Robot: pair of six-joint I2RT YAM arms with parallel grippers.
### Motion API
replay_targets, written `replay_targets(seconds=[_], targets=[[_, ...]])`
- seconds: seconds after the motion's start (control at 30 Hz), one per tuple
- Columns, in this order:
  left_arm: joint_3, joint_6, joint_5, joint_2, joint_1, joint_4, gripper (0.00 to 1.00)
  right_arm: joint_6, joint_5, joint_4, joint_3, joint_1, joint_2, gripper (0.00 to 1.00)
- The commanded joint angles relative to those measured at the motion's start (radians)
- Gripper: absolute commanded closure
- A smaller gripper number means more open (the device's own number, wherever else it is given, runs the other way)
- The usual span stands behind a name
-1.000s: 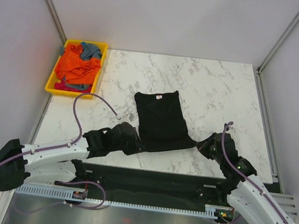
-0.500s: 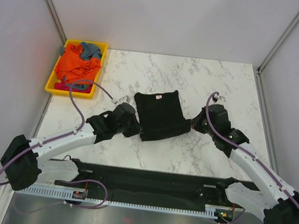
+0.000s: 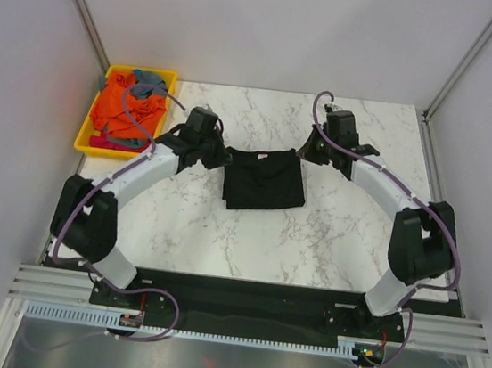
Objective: Fold and stack the t-shirts
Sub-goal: Fold the tshirt
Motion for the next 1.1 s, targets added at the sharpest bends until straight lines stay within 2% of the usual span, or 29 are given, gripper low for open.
replay_targets(seconds=[0.0, 0.37, 0.47, 0.5, 0.53, 0.6, 0.67, 0.8, 1.07], targets=[[0.120, 0.111, 0.071, 0.120, 0.050, -0.001, 0.98, -0.050, -0.086, 0.041, 0.137, -0.009, 0.118, 1.00], [0.462, 0.168, 0.133, 0.446, 0.179, 0.035, 0.98, -0.044, -0.124, 0.053, 0.450, -0.051, 0.459, 0.99], [0.583, 0.197, 0.221, 0.582, 0.217, 0.073, 0.96, -0.040, -0.101, 0.050, 0.542, -0.068, 0.552, 0.99], [0.617, 0.211, 0.257, 0.651, 0.226, 0.099, 0.85, -0.037, -0.098, 0.050, 0.563, -0.080, 0.576, 0.98], [0.701, 0.229, 0.295, 0.693, 0.243, 0.111, 0.79, -0.029, -0.094, 0.051, 0.603, -0.083, 0.599, 0.99], [0.845, 0.259, 0.378, 0.790, 0.263, 0.104, 0.70, -0.001, -0.083, 0.060, 0.637, -0.097, 0.643, 1.00], [0.910, 0.262, 0.412, 0.817, 0.274, 0.072, 0.61, 0.029, -0.049, 0.091, 0.624, -0.108, 0.636, 1.00], [0.859, 0.300, 0.406, 0.748, 0.269, 0.061, 0.61, 0.055, -0.038, 0.133, 0.542, -0.111, 0.582, 1.00], [0.524, 0.329, 0.276, 0.504, 0.229, 0.059, 0.62, 0.089, -0.048, 0.099, 0.496, -0.111, 0.516, 1.00]])
